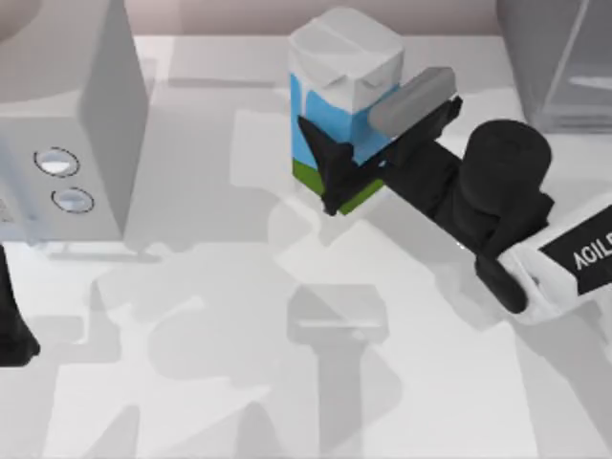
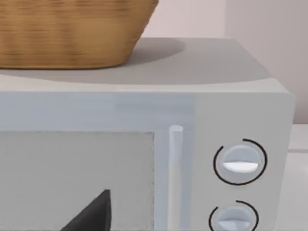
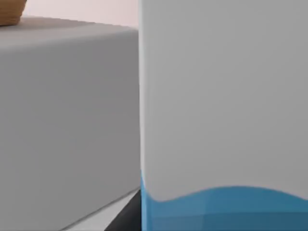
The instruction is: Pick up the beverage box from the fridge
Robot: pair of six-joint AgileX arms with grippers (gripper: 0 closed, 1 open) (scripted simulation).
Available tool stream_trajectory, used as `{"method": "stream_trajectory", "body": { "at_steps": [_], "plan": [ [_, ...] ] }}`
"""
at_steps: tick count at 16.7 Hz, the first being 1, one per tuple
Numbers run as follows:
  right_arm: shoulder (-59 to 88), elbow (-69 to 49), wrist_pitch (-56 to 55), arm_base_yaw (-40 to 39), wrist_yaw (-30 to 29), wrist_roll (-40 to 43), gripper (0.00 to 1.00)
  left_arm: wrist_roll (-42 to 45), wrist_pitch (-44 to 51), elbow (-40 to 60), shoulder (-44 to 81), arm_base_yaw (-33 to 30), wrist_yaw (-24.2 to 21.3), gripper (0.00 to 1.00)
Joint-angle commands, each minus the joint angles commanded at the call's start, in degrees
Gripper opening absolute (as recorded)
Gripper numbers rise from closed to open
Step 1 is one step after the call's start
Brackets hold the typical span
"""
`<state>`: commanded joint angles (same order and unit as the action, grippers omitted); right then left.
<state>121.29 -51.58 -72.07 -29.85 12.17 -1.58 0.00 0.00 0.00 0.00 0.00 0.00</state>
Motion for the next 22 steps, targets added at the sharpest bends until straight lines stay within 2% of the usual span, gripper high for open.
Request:
{"method": "stream_trajectory", "body": {
  "at_steps": [12,17,22],
  "plan": [
    [13.0,-14.2,1.3,-1.9,-1.7,0.1,0.0,0.0,0.0,0.0,0.0,0.0,0.0,1.0],
    [13.6,-15.0,1.2,-1.9,-1.8,0.3,0.0,0.0,0.0,0.0,0.0,0.0,0.0,1.0],
    [13.6,-15.0,1.2,-1.9,-1.8,0.3,0.38,0.0,0.0,0.0,0.0,0.0,0.0,1.0]
  ]
}}
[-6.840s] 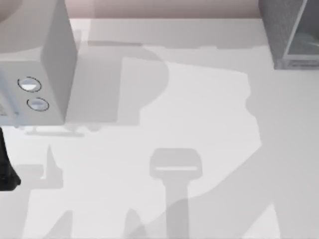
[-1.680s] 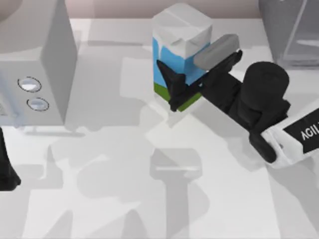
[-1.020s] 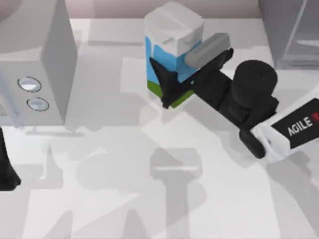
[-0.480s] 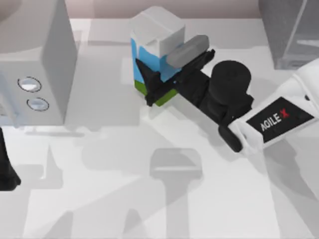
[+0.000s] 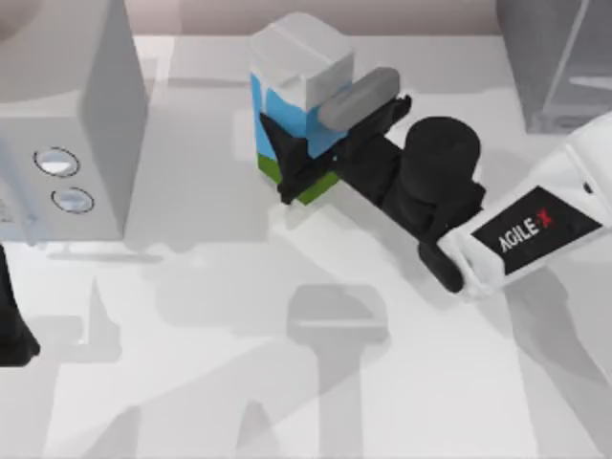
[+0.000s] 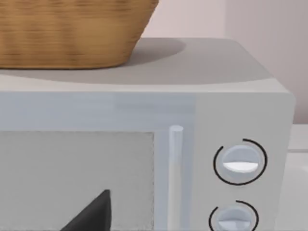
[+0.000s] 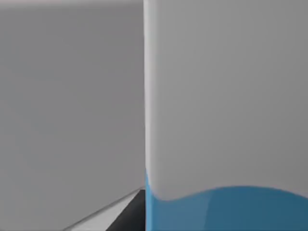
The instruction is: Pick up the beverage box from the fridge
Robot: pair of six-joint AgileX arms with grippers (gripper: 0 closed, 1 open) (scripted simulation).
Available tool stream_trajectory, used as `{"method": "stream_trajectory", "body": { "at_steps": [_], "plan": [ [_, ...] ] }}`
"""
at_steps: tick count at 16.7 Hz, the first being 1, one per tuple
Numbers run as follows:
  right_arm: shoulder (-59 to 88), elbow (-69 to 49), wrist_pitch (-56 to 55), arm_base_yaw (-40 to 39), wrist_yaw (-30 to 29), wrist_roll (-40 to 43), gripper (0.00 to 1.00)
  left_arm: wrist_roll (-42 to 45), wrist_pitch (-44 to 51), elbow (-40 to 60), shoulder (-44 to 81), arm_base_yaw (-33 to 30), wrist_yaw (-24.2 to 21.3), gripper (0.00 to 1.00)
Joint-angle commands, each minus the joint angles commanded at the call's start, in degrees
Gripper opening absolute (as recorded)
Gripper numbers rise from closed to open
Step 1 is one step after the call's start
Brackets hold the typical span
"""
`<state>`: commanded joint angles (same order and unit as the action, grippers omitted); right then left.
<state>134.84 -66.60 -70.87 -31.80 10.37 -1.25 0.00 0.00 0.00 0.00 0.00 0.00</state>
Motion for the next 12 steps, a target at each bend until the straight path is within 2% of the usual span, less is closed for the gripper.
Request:
{"method": "stream_trajectory", "body": {
  "at_steps": [8,12],
  "plan": [
    [0.0,0.0,0.0,0.0,0.0,0.0,0.98,0.0,0.0,0.0,0.0,0.0,0.0,1.0],
    [0.0,0.0,0.0,0.0,0.0,0.0,1.0,0.0,0.0,0.0,0.0,0.0,0.0,1.0]
  ]
}}
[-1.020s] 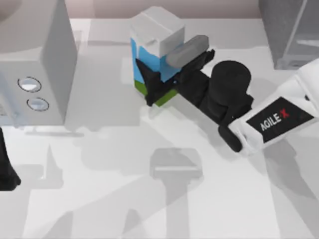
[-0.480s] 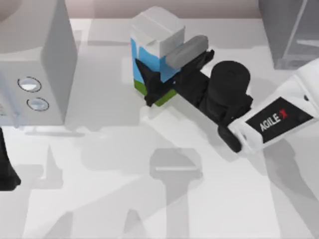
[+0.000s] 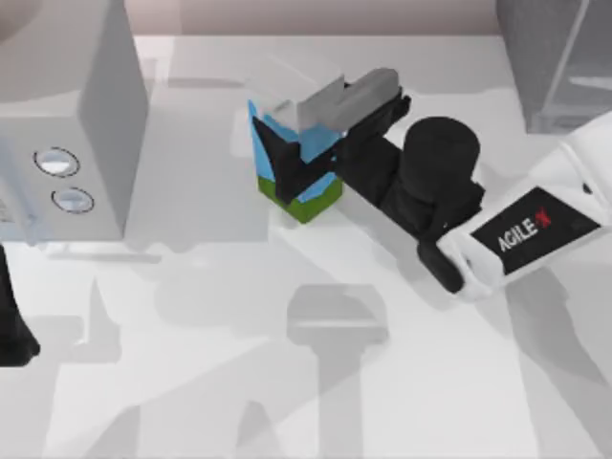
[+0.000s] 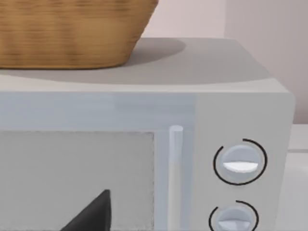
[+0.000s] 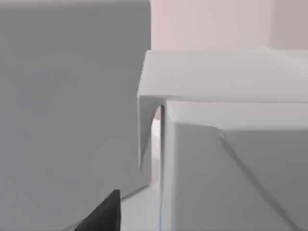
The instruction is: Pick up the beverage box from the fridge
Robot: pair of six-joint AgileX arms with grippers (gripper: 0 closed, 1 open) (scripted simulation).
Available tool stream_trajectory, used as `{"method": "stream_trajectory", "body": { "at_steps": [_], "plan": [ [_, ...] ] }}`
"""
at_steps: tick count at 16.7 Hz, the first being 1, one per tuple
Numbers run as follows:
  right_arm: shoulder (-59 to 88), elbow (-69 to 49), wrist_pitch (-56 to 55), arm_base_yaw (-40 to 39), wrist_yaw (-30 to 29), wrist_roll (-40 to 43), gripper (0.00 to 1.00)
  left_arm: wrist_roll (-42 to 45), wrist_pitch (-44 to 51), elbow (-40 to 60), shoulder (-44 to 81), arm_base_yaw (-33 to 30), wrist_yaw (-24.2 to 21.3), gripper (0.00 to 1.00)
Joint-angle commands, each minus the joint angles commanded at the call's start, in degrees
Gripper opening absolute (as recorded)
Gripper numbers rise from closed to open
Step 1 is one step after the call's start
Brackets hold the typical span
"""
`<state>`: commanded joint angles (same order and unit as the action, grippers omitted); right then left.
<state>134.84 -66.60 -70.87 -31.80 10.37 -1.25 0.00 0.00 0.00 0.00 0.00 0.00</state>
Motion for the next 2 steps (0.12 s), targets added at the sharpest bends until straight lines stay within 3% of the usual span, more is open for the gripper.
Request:
{"method": "stream_trajectory", "body": {
  "at_steps": [2],
  "plan": [
    [0.0,0.0,0.0,0.0,0.0,0.0,1.0,0.0,0.0,0.0,0.0,0.0,0.0,1.0]
  ]
}}
